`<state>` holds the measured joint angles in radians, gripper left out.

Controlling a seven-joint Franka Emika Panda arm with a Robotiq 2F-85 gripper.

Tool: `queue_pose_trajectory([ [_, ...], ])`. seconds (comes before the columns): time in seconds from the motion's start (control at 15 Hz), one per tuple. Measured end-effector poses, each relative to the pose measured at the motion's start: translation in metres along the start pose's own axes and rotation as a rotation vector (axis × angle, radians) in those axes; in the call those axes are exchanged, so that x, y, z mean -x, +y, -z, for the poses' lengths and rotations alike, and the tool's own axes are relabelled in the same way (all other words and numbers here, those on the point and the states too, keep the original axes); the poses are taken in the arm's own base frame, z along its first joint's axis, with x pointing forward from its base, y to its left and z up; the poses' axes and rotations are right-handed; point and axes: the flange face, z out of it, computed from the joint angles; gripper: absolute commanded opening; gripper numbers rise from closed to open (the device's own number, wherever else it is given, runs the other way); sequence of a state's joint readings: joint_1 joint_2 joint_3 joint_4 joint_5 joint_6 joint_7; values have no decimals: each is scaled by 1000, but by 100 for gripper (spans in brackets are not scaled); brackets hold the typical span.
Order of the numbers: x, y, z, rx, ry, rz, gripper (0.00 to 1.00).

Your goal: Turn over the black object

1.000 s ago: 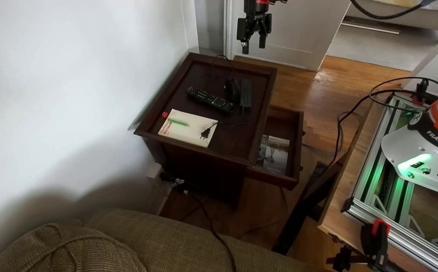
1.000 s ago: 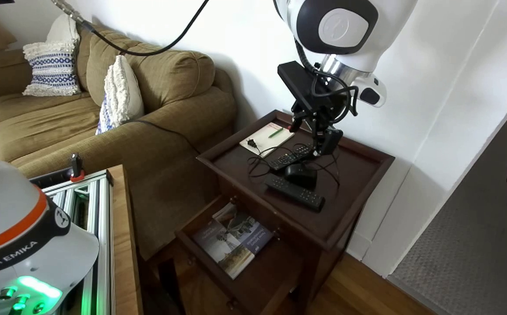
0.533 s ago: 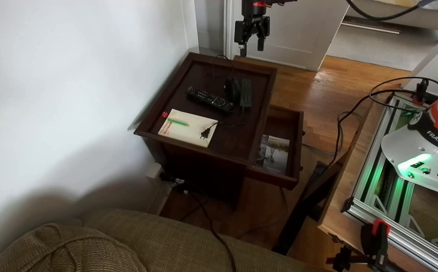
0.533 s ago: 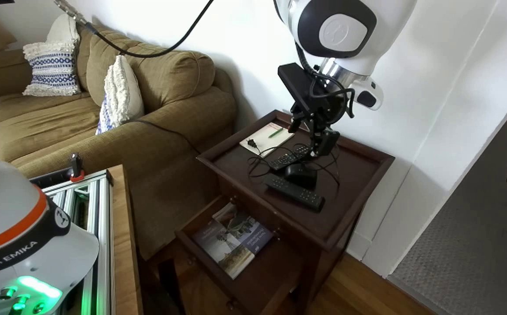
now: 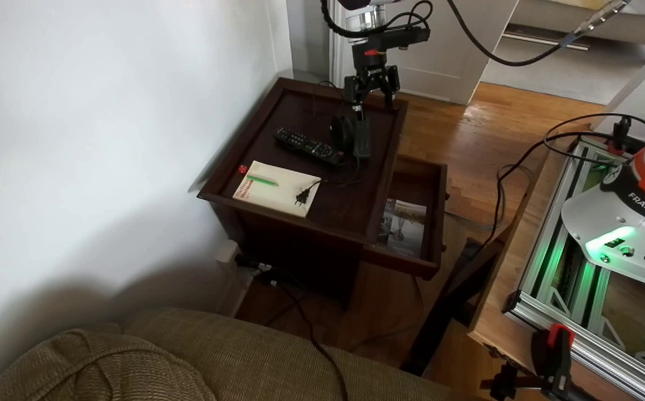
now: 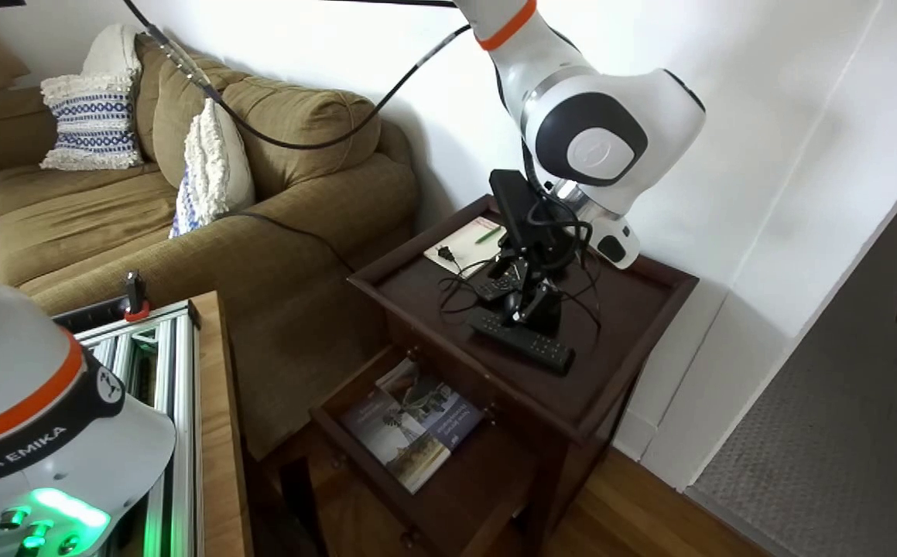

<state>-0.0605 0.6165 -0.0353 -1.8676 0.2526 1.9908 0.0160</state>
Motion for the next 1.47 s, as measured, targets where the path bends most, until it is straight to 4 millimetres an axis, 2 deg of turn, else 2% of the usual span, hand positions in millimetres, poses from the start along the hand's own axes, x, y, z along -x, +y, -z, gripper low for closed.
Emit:
queue_pose_trajectory([
  [0.33,-33,3,-15,-16,22,-108,100],
  [0.6,-58,-8,-8,-68,81,-169,100],
  [0.87,-73,-17,0,-97,120,-204,100],
  [0.93,-76,-18,0,-100,123,-210,75],
  [1.0,-79,-20,-2,-102,124,-213,73],
  [1.27,-87,-24,-8,-107,126,-223,42],
  [1.47,-92,-24,-5,-111,139,-231,19],
])
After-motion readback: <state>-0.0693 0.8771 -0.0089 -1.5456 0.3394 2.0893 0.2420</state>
